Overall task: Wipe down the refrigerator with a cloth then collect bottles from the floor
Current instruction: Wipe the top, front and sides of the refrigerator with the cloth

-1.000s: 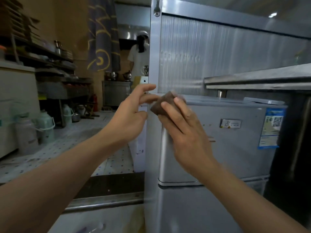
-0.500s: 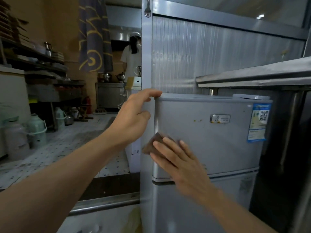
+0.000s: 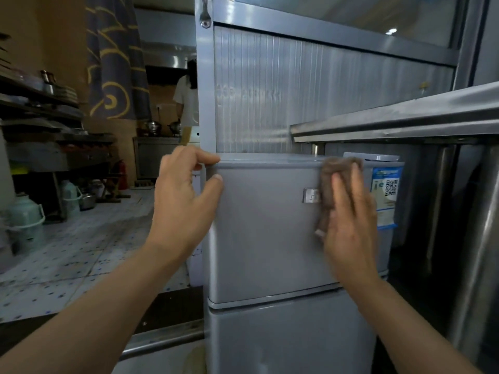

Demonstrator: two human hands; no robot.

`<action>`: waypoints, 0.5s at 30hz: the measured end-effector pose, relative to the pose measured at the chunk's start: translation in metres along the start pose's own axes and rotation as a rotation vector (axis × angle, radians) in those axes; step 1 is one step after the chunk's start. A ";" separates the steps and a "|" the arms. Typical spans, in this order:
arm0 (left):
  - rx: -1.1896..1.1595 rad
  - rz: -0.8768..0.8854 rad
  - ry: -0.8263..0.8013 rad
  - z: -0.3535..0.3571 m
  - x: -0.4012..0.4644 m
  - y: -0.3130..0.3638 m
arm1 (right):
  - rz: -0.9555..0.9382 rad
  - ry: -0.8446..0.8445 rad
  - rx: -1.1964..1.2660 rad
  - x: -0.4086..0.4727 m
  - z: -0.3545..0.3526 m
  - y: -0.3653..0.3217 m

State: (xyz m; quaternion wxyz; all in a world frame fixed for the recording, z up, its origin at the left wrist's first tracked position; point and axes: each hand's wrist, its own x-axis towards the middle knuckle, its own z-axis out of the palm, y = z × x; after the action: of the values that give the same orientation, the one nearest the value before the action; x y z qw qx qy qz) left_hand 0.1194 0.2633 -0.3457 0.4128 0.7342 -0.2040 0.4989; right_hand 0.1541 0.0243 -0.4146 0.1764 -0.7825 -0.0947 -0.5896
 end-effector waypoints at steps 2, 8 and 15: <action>0.042 -0.006 0.029 0.003 0.000 0.002 | 0.232 0.046 0.089 0.003 -0.002 0.010; 0.188 0.016 0.043 0.005 0.005 0.010 | 0.120 0.100 0.223 -0.008 0.012 -0.043; 0.550 0.214 -0.089 0.028 0.008 0.029 | 0.066 0.006 0.123 0.006 -0.001 0.021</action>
State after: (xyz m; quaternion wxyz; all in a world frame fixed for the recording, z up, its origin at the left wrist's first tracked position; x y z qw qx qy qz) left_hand 0.1178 0.2243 -0.3313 0.1342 0.8141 -0.1552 0.5433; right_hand 0.1619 0.0041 -0.4123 0.2438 -0.7711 -0.1043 -0.5789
